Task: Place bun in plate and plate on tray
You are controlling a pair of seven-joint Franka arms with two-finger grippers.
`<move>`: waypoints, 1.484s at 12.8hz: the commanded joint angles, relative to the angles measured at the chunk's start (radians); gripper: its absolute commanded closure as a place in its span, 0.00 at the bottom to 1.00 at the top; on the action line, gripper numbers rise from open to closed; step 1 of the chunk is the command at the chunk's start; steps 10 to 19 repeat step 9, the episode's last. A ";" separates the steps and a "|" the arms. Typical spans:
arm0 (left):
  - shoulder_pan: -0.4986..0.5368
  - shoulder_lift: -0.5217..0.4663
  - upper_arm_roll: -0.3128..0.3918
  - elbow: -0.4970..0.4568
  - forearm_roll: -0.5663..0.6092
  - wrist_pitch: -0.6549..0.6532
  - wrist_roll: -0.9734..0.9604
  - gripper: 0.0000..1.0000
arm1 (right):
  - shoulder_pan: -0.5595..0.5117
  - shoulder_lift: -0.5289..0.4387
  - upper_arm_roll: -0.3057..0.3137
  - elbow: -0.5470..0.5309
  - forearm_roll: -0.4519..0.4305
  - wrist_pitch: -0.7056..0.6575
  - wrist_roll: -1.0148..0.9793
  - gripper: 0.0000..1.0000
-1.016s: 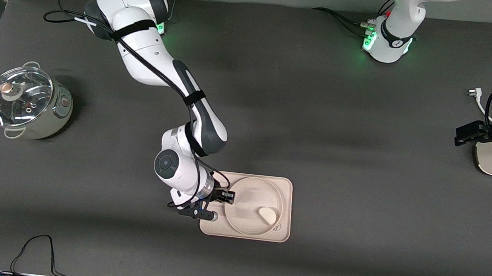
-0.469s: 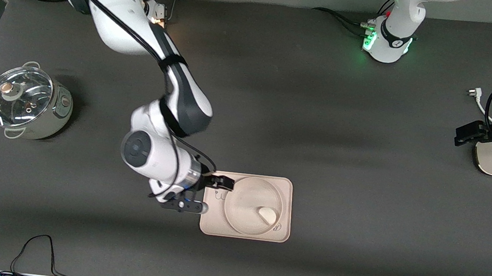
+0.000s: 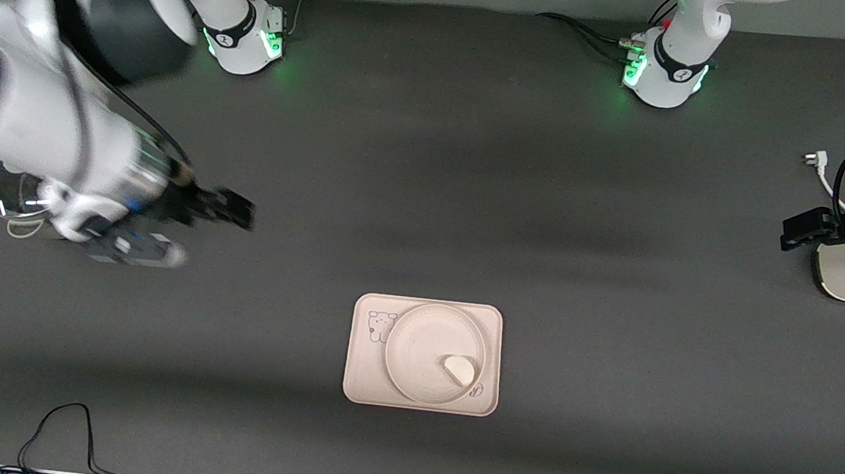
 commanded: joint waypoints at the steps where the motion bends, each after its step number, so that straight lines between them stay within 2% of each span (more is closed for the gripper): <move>1: -0.009 0.003 0.007 0.018 -0.011 -0.020 -0.011 0.00 | -0.112 -0.125 0.019 -0.131 -0.083 -0.032 -0.173 0.00; 2: -0.007 0.003 0.007 0.018 -0.022 -0.023 -0.011 0.00 | -0.146 -0.146 0.017 -0.151 -0.103 -0.032 -0.205 0.00; 5: -0.007 0.003 0.007 0.018 -0.023 -0.023 -0.011 0.00 | -0.157 -0.193 -0.013 -0.177 -0.165 -0.032 -0.215 0.00; 9: -0.007 0.003 0.007 0.020 -0.023 -0.023 -0.011 0.00 | -0.157 -0.199 -0.067 -0.176 -0.166 -0.024 -0.219 0.00; 19: -0.007 0.003 0.007 0.020 -0.023 -0.023 -0.011 0.00 | -0.157 -0.199 -0.067 -0.176 -0.166 -0.024 -0.219 0.00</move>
